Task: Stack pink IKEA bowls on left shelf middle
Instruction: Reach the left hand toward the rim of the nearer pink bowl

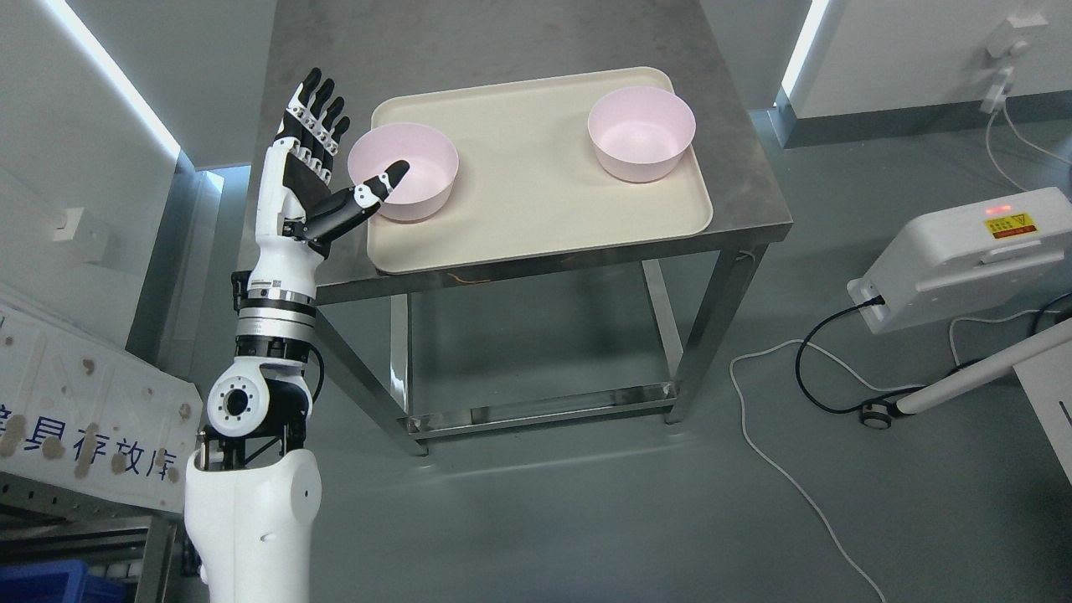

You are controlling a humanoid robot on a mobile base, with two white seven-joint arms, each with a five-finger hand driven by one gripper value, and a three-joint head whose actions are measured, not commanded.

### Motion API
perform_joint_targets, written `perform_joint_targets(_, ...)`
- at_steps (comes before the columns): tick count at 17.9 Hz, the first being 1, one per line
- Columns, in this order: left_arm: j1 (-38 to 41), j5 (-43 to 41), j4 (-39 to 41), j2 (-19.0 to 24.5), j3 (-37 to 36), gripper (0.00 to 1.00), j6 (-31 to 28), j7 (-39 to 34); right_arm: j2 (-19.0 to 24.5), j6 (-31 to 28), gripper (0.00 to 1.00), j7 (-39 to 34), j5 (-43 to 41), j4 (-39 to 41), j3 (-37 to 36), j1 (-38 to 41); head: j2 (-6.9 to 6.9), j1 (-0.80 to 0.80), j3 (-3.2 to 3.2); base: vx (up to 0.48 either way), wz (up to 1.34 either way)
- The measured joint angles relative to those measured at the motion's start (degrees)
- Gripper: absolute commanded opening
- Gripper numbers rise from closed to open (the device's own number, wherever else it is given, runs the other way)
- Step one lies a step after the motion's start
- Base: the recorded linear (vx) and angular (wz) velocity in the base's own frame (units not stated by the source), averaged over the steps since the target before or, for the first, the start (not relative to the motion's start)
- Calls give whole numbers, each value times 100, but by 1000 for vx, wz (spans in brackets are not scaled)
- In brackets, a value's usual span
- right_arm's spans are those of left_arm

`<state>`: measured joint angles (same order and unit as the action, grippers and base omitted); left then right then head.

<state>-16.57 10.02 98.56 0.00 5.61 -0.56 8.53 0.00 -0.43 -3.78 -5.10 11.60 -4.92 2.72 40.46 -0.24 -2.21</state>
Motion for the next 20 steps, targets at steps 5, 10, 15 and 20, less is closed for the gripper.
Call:
perform_joint_targets(5,-20,-3,-9,4,5,100,-59,0,0,-8,100,4,0,0,0,0,0,0,0,37,4)
perform_joint_targets(10,-753,-79,-372,458,-59,100,-140,219,0,-25,100,20,0,0,0,2,0,0,0,38,0)
perform_joint_targets(15,-1223,-390,-838,1240,-261,96,-156,1214,0,-27,100,25,0,0,0,3,0,0,0,59,-7)
perform_joint_targets(20,-1412,-635,-1137,1898,-417,94,-582,2306,0,-27,100,26,0,0,0,2,0,0,0,44,0)
